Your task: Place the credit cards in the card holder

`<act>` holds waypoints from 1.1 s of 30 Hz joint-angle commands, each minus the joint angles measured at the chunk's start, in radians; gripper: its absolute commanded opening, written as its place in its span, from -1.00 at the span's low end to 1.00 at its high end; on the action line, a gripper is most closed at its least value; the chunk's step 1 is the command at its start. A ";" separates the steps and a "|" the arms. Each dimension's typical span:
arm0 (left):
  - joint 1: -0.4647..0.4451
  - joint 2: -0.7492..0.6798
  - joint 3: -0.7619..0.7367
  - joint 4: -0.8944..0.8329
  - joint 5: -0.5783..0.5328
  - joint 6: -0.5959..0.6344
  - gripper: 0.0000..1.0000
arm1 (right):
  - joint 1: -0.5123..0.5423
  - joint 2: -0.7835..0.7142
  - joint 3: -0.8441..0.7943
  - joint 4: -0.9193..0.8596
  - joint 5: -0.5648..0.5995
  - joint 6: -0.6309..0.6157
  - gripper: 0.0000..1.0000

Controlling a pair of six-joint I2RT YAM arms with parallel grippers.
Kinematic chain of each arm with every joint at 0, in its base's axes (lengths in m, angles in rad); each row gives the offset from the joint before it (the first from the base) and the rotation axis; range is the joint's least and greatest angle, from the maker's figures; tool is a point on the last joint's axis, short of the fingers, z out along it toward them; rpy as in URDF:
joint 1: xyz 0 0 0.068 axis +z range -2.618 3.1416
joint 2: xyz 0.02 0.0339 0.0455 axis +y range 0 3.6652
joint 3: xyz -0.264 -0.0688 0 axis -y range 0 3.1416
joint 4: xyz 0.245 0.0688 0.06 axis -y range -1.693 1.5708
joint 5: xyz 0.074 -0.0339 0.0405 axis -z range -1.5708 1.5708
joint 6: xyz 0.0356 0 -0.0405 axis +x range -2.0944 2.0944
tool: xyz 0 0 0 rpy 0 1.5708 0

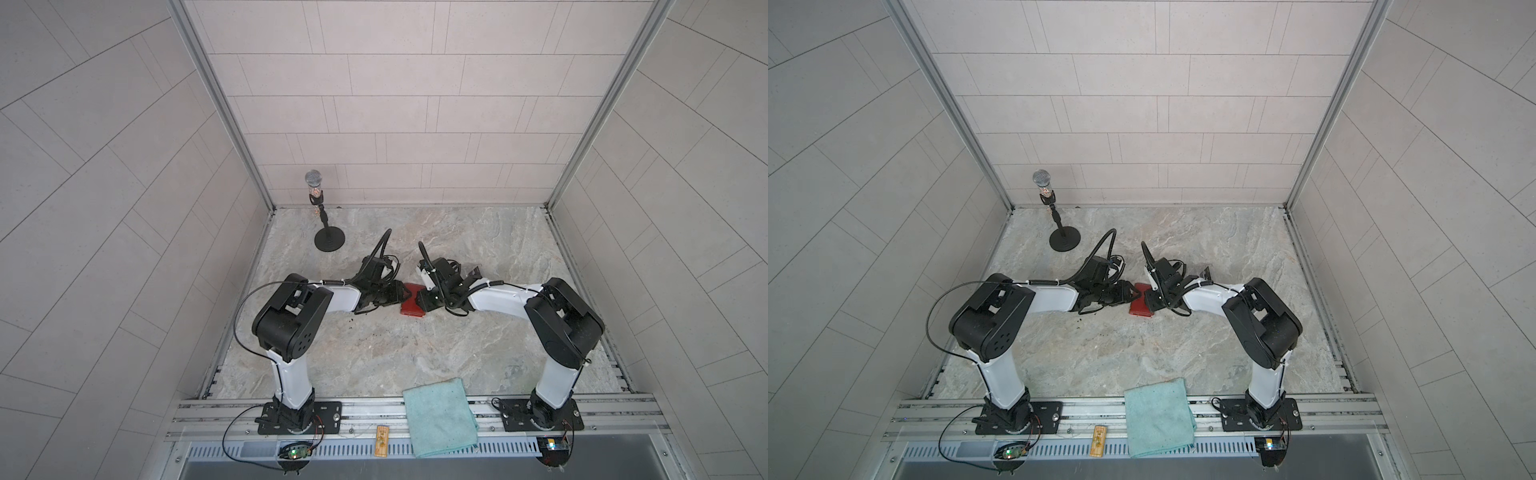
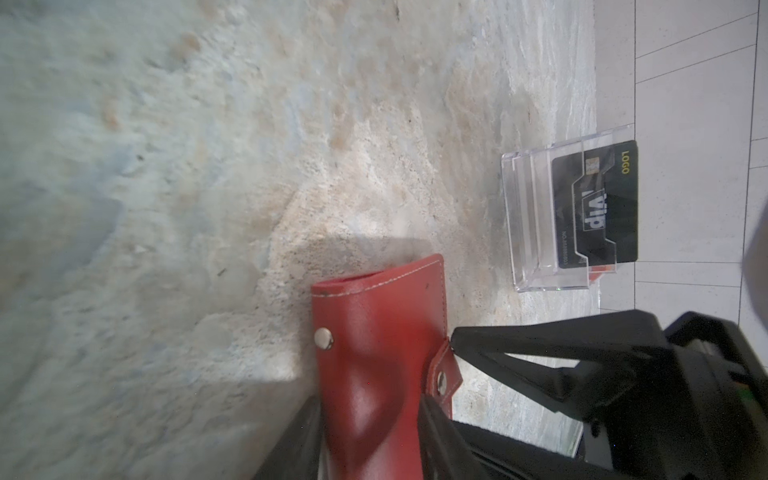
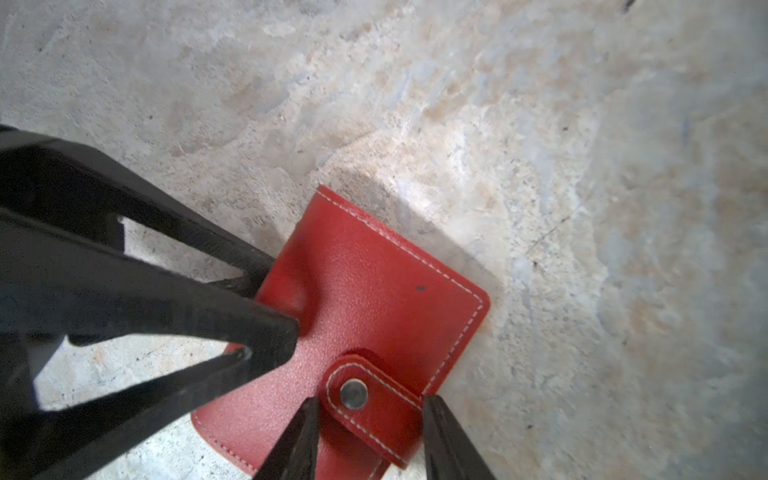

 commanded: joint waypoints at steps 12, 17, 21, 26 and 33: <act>-0.013 0.025 0.025 -0.005 0.078 -0.005 -0.75 | 0.035 0.045 0.041 -0.095 0.170 -0.022 -0.08; -0.016 0.017 0.027 -0.015 0.082 -0.003 -0.81 | 0.078 0.059 0.088 -0.164 0.299 -0.054 -0.08; -0.015 0.018 0.030 -0.025 0.082 -0.002 -0.82 | 0.095 0.068 0.109 -0.189 0.362 -0.065 -0.11; -0.016 0.015 0.032 -0.038 0.075 0.004 -0.82 | 0.097 0.086 0.125 -0.209 0.381 -0.072 -0.21; -0.015 0.010 0.037 -0.070 0.047 0.018 -0.83 | 0.097 0.087 0.129 -0.224 0.419 -0.072 -0.45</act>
